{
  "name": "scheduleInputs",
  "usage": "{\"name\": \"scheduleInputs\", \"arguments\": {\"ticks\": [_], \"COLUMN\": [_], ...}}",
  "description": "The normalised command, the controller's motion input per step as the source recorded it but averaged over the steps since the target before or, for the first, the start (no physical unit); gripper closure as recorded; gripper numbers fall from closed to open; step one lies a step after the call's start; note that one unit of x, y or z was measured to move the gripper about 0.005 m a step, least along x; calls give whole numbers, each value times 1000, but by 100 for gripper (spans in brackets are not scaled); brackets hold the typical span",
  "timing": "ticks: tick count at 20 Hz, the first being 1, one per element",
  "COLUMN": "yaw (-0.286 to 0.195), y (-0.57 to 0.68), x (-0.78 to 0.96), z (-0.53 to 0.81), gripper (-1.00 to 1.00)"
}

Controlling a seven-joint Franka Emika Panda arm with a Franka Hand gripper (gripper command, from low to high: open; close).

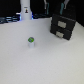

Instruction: Open the kcup holder, insert the kcup into the holder, and close the kcup holder

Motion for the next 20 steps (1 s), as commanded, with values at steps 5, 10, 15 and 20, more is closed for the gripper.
{"name": "scheduleInputs", "arguments": {"ticks": [5,10,15,20], "yaw": [-183,-193,-184,-166], "y": [718,650,536,463], "x": [-182,-203,-90,-45], "z": [-50,-138,-229,-273], "gripper": [-100,-100,-100,-100]}}
